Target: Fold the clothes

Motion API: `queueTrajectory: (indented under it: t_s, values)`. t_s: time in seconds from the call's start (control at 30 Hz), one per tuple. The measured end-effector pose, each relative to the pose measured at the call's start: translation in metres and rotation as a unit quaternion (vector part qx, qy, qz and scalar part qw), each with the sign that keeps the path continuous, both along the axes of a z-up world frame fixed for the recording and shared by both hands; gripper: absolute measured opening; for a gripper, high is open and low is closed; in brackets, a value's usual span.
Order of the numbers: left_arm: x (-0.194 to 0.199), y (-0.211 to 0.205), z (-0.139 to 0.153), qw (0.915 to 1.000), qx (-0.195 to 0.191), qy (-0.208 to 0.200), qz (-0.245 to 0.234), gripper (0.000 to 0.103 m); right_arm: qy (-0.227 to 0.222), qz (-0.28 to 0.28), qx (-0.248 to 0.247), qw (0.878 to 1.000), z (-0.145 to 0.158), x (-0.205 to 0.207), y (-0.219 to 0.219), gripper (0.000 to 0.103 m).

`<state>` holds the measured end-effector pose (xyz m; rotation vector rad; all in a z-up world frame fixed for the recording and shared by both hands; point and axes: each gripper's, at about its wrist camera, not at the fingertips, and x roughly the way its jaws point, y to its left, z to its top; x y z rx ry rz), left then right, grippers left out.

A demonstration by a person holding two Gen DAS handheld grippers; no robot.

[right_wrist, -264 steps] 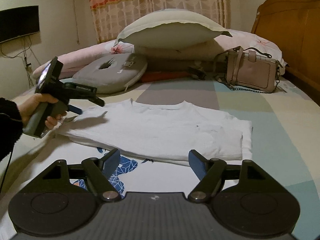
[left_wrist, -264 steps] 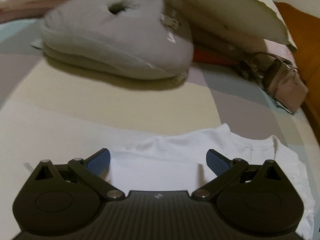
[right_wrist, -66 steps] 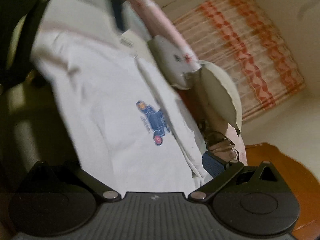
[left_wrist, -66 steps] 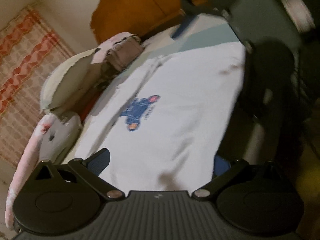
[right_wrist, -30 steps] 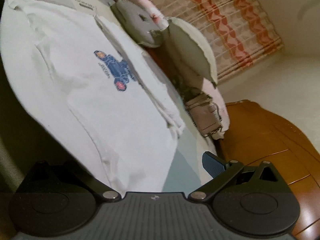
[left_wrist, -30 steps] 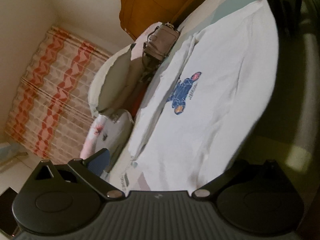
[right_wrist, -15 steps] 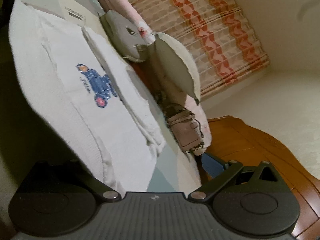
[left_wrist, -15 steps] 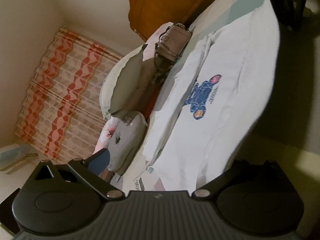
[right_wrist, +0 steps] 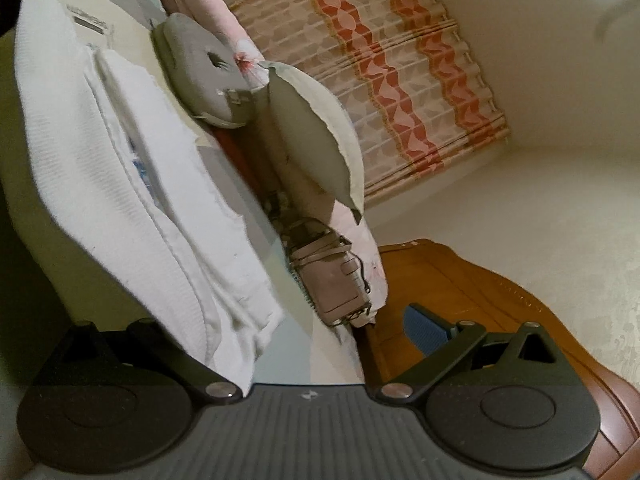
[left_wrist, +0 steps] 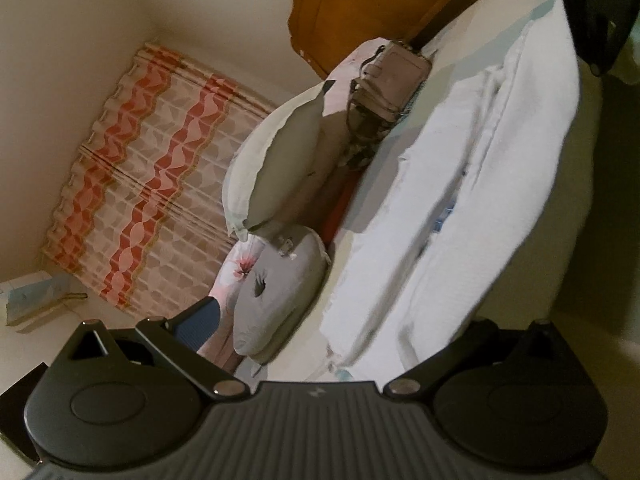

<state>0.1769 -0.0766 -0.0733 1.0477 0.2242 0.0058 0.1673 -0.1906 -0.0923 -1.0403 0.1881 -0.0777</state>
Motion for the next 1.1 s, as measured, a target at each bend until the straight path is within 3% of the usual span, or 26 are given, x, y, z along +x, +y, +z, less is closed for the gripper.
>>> queueTrajectory:
  t_s: [0.37,0.63,0.9,1.1]
  values:
    - [0.099,0.011,0.004,0.9998,-0.007,-0.014,0.008,0.103,-0.018,-0.008,-0.007,1.0,0.009,0.1,0.005,0.103]
    - [0.181,0.022,-0.01,0.9997,-0.016,0.002,0.019,0.103,0.002,-0.013,-0.003,1.0,0.0,0.187,0.011,0.103]
    - [0.243,0.031,-0.04,0.9965,-0.043,0.067,0.025,0.103,0.097,-0.008,0.041,0.994,-0.029,0.259,0.011,0.103]
    - [0.246,0.047,-0.029,0.9842,-0.097,0.146,0.022,0.102,0.197,-0.004,0.14,0.97,-0.01,0.275,-0.012,0.103]
